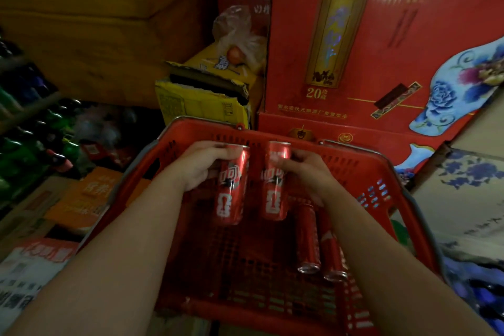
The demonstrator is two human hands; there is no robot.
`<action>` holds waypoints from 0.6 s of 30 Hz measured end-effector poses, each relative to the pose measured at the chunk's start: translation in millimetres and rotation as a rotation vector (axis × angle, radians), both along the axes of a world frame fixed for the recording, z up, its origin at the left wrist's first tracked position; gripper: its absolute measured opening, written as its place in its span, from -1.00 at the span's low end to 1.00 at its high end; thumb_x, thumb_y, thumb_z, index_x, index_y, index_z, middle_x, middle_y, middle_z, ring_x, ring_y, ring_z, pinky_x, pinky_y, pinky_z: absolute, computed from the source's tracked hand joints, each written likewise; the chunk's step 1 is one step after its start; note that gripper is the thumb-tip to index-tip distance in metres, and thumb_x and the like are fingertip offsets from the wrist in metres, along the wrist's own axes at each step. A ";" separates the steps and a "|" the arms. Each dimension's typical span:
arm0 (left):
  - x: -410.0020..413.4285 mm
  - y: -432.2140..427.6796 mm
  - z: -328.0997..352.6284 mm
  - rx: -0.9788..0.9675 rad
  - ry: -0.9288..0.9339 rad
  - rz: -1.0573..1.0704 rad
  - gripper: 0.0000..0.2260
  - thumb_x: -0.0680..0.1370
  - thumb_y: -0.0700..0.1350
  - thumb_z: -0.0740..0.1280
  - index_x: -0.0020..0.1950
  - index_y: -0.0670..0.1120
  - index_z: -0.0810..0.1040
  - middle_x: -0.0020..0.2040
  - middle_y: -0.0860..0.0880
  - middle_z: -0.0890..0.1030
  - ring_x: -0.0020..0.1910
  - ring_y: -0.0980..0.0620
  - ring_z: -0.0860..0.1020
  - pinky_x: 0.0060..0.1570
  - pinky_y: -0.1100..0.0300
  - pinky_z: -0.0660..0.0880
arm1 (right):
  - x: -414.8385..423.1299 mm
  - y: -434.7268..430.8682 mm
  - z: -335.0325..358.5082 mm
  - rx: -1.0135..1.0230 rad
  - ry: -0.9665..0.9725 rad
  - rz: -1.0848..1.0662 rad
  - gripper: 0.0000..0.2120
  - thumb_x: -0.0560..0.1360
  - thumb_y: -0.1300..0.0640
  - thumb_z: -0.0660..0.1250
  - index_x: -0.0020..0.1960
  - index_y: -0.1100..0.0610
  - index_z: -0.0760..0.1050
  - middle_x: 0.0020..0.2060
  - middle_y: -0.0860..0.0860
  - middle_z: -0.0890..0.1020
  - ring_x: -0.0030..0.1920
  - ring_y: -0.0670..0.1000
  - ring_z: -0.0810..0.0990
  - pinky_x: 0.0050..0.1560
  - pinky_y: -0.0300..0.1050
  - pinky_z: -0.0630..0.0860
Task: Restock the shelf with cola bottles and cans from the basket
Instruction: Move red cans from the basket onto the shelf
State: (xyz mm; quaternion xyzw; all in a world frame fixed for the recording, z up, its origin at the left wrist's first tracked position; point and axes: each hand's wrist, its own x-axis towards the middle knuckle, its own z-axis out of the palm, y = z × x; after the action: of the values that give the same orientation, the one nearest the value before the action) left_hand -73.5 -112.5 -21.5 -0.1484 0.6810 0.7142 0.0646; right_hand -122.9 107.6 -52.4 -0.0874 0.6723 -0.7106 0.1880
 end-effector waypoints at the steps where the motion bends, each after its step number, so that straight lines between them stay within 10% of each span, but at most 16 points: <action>1: 7.1 1.5 12.2 -0.008 0.041 0.019 -0.81 0.40 -0.18 0.47 0.00 -0.14 0.67 -0.11 -0.07 0.72 -0.16 0.03 0.68 -0.19 0.19 0.58 | 2.2 -1.2 10.4 -0.047 0.026 0.010 -0.52 0.21 0.06 0.56 0.08 0.21 0.64 -0.02 0.14 0.72 0.01 0.12 0.69 0.09 0.07 0.59; 18: 212.0 -0.7 169.5 -0.020 0.545 0.738 -0.48 0.31 0.14 0.49 0.13 -0.17 0.61 -0.07 -0.13 0.68 -0.15 -0.08 0.65 -0.08 0.01 0.61 | 113.8 -93.7 163.9 -0.538 0.118 0.600 -0.69 0.33 0.09 0.45 -0.01 0.25 0.57 -0.27 0.19 0.67 -0.33 0.09 0.67 -0.23 -0.06 0.62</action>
State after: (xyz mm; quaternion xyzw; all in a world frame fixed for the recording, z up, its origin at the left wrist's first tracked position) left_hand 138.5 -113.3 147.9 -0.1884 0.5816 0.6958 -0.3770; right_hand -9.1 13.8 111.5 -0.3665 0.4167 -0.7684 0.3186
